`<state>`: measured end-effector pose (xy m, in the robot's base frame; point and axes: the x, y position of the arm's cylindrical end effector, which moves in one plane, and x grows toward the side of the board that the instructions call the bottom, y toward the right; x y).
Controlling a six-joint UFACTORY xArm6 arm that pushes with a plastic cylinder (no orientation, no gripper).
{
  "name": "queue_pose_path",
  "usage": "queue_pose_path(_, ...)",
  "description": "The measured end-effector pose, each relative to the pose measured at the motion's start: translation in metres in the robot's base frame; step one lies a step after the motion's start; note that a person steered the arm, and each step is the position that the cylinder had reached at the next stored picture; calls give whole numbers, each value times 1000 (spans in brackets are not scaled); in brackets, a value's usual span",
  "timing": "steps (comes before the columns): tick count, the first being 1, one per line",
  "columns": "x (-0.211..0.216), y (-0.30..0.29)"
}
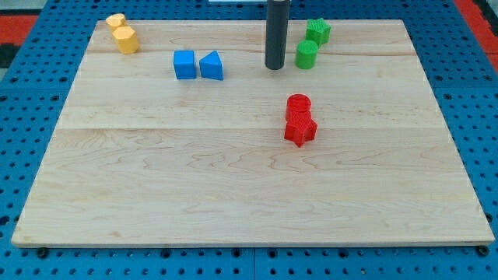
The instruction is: Move the red blocks towards the right side to form a vertical line
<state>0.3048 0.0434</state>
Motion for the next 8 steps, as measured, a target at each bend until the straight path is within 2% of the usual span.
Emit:
queue_pose_path(1, 0, 43)
queue_pose_path(4, 0, -19)
queue_pose_path(8, 25, 24)
